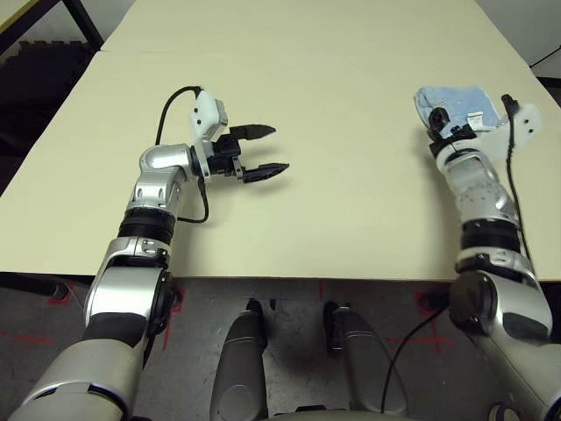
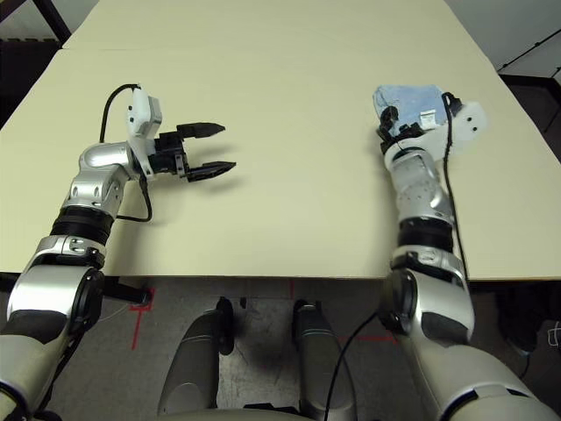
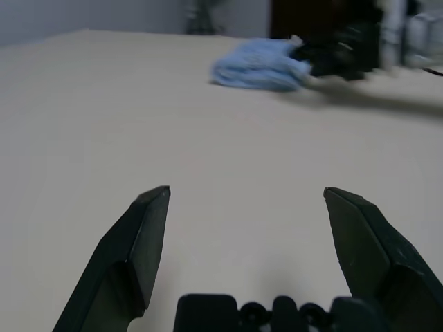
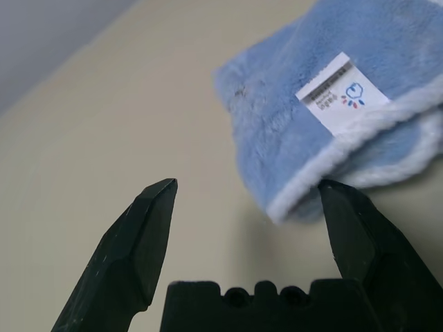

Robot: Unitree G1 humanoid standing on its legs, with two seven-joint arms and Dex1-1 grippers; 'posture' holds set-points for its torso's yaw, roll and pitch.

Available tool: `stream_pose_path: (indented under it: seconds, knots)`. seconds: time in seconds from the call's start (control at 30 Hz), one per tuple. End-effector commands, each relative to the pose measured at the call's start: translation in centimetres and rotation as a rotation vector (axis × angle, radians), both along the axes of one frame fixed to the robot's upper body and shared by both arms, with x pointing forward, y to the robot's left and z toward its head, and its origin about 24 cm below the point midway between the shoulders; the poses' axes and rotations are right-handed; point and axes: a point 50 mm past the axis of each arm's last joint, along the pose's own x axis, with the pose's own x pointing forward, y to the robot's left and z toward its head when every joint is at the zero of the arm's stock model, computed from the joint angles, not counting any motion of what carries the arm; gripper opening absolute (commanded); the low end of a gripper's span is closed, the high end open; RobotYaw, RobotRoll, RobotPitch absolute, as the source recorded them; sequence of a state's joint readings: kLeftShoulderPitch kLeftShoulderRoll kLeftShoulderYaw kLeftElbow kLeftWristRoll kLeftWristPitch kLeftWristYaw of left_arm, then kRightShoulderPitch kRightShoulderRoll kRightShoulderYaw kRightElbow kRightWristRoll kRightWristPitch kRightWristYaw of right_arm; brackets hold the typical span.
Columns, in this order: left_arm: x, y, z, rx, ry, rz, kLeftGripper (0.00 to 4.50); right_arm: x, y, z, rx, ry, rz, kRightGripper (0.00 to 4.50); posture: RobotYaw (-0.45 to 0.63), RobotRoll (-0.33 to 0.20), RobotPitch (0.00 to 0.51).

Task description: Fold the towel and set it aside.

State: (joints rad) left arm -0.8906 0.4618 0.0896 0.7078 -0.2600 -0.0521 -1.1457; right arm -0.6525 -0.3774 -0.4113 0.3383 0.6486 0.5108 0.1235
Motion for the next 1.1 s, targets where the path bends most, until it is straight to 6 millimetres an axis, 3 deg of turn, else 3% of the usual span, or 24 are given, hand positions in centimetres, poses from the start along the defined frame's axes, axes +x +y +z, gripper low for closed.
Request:
stream_pose_path:
  seconds: [0.03,0.17,0.27,0.43,0.6,0.9,1.1]
  knots:
    - [0.0,0.9,0.7,-0.061,-0.017,0.132,4.50,-1.2,0.4,1.8,-0.128,-0.016,0.108,4.44,-0.06,0.000,0.191]
    - [0.6,1.8,1.5,-0.169,-0.032,0.349,4.50,-1.1,1.1,3.8,-0.197,-0.099,0.156,4.44,-0.06,0.000,0.185]
    - [0.9,2.0,1.5,-0.272,-0.034,0.472,4.50,0.1,2.1,4.7,-0.237,-0.207,0.152,4.44,-0.05,0.000,0.181]
    - [1.4,2.7,1.3,-0.312,-0.139,0.687,4.50,3.0,2.9,3.9,-0.390,-0.307,0.054,4.44,-0.03,0.000,0.186]
    - [1.6,4.4,1.4,-0.378,-0.234,0.908,4.50,4.4,3.8,2.4,-0.452,-0.375,-0.005,4.44,-0.03,0.000,0.185]
    - [1.0,8.3,-1.6,-0.233,-0.230,0.999,4.50,4.6,2.9,0.6,-0.458,-0.336,-0.079,4.44,-0.04,0.000,0.186]
    - [0.6,9.9,-2.6,-0.294,-0.149,1.016,4.50,4.1,1.0,0.3,-0.458,-0.319,-0.089,4.44,-0.08,0.000,0.181]
